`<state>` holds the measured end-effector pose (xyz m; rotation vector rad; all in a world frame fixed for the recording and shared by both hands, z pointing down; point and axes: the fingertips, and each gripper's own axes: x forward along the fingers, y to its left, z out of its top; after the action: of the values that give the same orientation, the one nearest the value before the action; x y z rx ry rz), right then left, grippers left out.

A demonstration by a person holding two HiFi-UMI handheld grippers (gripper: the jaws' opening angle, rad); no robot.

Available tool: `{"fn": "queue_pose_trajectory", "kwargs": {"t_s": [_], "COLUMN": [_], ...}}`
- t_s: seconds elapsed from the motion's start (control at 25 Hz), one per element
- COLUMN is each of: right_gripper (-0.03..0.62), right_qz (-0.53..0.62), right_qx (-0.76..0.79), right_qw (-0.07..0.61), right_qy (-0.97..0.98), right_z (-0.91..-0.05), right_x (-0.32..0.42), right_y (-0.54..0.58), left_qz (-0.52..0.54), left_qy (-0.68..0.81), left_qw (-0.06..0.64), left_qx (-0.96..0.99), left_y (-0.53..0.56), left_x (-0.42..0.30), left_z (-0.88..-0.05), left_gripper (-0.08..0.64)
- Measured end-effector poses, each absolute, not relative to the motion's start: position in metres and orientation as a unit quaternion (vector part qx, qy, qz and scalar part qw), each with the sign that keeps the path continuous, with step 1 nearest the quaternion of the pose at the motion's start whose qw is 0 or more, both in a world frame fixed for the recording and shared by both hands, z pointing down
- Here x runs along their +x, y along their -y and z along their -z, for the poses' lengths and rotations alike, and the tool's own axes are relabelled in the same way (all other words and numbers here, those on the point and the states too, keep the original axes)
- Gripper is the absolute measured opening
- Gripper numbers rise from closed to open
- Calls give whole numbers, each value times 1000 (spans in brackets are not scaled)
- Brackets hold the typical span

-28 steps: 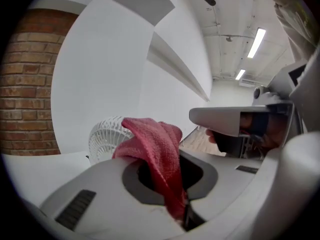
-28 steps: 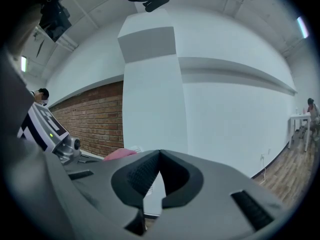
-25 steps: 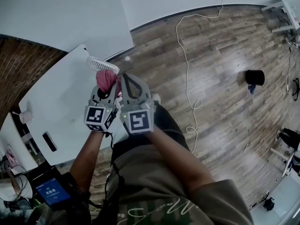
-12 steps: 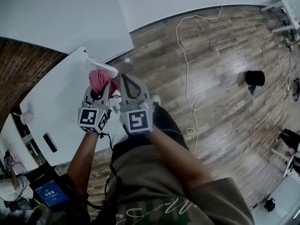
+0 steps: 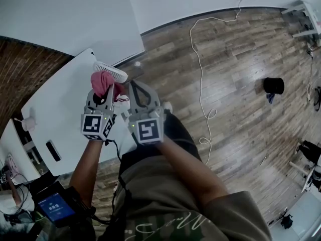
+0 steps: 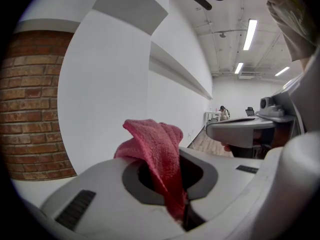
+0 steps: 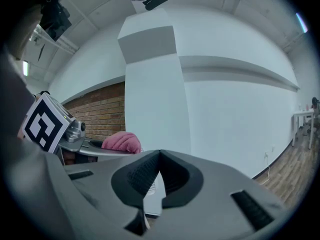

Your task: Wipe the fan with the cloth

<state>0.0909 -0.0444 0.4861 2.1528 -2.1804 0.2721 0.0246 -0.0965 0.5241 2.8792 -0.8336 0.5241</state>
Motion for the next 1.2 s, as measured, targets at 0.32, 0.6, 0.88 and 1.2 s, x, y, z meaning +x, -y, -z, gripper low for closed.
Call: {"fn": "queue_pose_trajectory", "kwargs": {"t_s": [0.32,0.6,0.88,1.2], "right_gripper": [0,0,0,0], "right_qz": [-92,-96,-98,-88], "right_qx": [702,701,703,706], "right_qw": [29,30,32,27], "right_qy": [705,706,703,702], "right_z": [-488,-489,-493,-490], "right_x": [95,96,100,102], "right_y": [45,43,40,38], "left_qz": [-167,-168,-178,-179], "left_qy": [293,300,311,316], "left_qw": [49,42,25,28], "left_qx": [940,938,933,931], "left_y": [104,112,117,127], "left_x": [16,12,6,2], "left_z": [-520,-519,-517,-518], "left_gripper": [49,51,51,51]}}
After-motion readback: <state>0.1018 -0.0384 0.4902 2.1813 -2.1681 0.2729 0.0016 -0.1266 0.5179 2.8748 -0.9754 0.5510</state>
